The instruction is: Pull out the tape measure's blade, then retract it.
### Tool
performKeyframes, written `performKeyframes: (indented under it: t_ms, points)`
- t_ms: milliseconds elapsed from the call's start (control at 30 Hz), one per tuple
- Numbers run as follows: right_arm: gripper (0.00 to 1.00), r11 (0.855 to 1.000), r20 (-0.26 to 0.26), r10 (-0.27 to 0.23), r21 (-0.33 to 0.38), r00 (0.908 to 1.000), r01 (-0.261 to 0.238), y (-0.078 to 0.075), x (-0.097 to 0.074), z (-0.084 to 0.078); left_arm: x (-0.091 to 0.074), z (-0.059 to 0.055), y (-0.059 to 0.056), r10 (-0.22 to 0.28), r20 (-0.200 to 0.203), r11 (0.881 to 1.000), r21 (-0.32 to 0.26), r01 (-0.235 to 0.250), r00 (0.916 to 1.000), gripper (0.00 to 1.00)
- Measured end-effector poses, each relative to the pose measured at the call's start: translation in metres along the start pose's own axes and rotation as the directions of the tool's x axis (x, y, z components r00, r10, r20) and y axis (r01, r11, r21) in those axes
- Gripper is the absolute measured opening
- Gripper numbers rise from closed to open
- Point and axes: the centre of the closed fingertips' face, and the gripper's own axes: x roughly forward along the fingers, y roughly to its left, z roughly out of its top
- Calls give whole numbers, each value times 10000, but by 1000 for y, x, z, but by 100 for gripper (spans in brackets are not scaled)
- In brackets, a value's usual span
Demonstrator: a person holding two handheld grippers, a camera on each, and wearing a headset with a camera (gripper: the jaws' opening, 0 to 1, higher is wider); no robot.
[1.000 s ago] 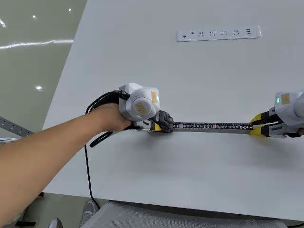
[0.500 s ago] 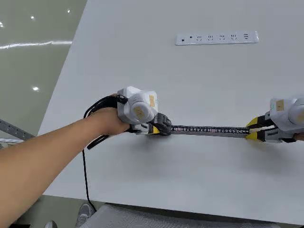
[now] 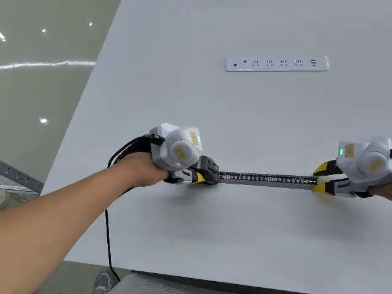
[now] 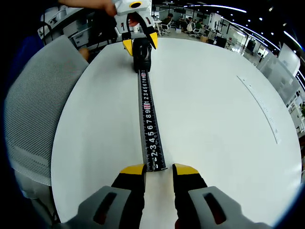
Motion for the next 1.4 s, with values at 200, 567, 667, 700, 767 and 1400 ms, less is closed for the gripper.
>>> performKeyframes:
  t_ms: [200,567,667,700,767,1400]
  points:
    - [21,9984,45,-300,476,9995,298,0,-1,-1,-9,-3,1,409,187,9942,-1006,-388,9990,40]
    - [30,9818,349,-815,1746,9961,742,11,-12,6,-26,-12,-7,1112,553,9571,-2747,-920,9923,48]
    - [32,9680,592,-1027,2357,9929,861,11,-13,9,-34,-15,-11,1339,662,9443,-3111,-1070,9888,49]
    - [34,9639,584,-1083,2503,9924,905,12,-14,9,-34,-15,-11,1385,685,9403,-3223,-1095,9880,49]
    - [37,9574,636,-1153,2731,9913,938,13,-15,10,-37,-19,-15,1407,596,9358,-3338,-1131,9883,49]
    - [59,8582,1162,-2622,4821,9580,1764,28,-61,20,-77,-21,-11,3091,1212,8365,-5065,-2090,9433,73]
